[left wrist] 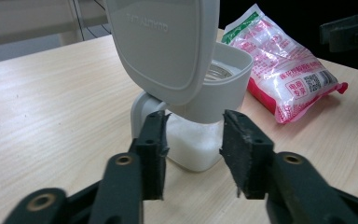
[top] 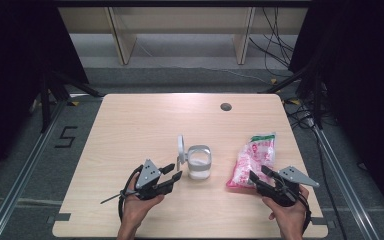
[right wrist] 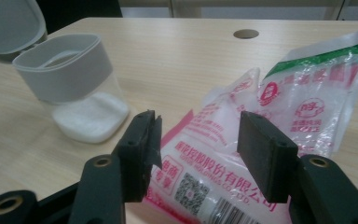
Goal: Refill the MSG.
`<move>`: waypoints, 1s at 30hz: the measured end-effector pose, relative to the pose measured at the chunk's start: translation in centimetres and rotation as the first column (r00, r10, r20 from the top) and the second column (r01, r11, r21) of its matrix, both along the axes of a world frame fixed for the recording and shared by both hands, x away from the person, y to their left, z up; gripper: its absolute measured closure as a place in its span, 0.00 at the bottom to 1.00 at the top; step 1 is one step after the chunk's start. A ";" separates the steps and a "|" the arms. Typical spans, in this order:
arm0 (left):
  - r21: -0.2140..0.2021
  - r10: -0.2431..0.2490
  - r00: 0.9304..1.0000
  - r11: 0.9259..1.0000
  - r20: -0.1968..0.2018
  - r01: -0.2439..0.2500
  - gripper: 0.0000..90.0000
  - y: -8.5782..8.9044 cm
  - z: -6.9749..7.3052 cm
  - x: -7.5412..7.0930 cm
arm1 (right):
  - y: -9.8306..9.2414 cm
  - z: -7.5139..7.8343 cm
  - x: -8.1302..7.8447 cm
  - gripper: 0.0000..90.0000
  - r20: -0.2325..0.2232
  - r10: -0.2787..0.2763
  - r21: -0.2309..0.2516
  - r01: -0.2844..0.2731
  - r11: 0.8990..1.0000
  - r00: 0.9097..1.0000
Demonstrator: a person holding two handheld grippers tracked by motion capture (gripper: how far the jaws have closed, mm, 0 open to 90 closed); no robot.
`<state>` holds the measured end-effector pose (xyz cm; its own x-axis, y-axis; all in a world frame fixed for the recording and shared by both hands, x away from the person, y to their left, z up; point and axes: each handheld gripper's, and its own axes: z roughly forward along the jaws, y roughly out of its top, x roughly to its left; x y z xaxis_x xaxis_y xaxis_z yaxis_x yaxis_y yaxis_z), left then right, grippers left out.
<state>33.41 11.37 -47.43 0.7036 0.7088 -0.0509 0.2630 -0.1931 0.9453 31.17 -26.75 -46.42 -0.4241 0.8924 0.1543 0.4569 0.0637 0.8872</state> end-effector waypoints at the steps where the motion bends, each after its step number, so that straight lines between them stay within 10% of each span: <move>1: 0.007 0.002 1.000 1.000 0.002 -0.002 0.76 0.0 0.0 0.0 | 0.0 -0.1 0.1 0.53 0.028 0.011 -0.008 -0.011 1.000 1.000; 14: 0.037 0.042 0.998 0.998 0.049 -0.044 0.97 0.5 0.8 0.8 | 0.9 -0.3 -1.4 0.54 0.006 0.065 0.002 -0.065 0.998 0.998; 30: 0.052 0.037 0.998 0.998 0.044 -0.040 0.99 0.3 1.4 1.9 | 0.9 -0.5 -2.4 0.55 0.012 0.090 -0.037 -0.090 0.995 0.996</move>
